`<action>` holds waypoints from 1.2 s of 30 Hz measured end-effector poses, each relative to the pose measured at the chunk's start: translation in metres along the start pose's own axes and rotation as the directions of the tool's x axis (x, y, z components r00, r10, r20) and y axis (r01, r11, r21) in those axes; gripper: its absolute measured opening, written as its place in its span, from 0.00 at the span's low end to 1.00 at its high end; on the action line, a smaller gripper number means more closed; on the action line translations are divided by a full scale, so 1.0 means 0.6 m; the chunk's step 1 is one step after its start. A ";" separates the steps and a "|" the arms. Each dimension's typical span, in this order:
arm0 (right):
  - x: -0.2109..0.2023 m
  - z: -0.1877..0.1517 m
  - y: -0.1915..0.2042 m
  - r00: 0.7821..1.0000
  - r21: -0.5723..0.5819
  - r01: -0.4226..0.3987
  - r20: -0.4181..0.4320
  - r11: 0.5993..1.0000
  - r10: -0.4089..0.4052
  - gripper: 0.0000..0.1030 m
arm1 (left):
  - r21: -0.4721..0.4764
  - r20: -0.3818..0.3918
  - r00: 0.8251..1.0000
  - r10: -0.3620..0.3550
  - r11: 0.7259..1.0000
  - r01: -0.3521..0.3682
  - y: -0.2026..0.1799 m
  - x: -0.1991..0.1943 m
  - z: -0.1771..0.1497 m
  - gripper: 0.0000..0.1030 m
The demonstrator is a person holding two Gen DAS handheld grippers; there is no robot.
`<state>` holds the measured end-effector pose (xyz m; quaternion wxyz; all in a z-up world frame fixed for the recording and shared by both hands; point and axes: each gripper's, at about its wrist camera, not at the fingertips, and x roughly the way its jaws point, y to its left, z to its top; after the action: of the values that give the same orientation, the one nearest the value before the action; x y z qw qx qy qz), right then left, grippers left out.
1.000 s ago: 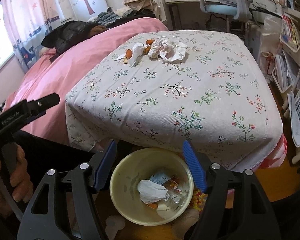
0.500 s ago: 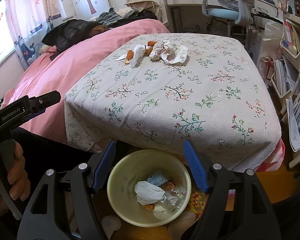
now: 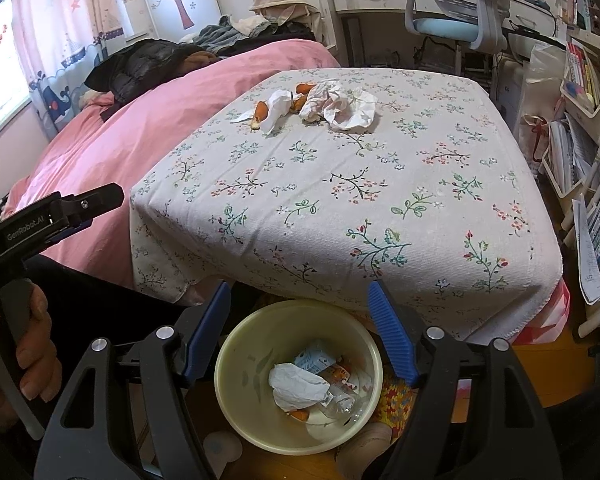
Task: Collect trash
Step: 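Move both tools back over the table toward the remaining trash, then grasp the crumpled tissue with the right tool while the left tool grasps the bread-like carrot piece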
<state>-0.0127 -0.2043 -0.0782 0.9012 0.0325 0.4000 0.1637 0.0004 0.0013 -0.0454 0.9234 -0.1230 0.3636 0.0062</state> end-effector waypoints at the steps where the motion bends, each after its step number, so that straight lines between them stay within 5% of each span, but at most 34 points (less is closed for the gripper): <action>1: 0.000 0.001 0.000 1.000 0.000 0.000 0.000 1.000 0.000 0.67 | 0.000 0.000 1.000 0.000 1.000 0.000 0.000 0.000 0.000 0.80; 19: -0.014 0.018 -0.004 0.999 0.013 -0.015 0.034 1.000 0.014 0.67 | -0.064 0.018 0.999 -0.032 0.997 0.033 0.019 -0.004 0.012 0.80; 28: 0.011 0.119 -0.027 0.996 0.027 -0.011 0.094 1.000 0.008 0.67 | -0.048 0.040 0.997 -0.068 0.996 0.070 0.009 0.019 0.075 0.80; 36: 0.131 0.273 -0.047 0.993 0.016 0.017 0.113 1.000 -0.018 0.67 | -0.099 -0.002 0.997 -0.083 0.992 0.082 0.019 0.094 0.150 0.72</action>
<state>0.1638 -0.1941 -0.0284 0.9235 0.0451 0.3497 0.1507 0.1010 0.0288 -0.0222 0.9145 -0.1832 0.3604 -0.0144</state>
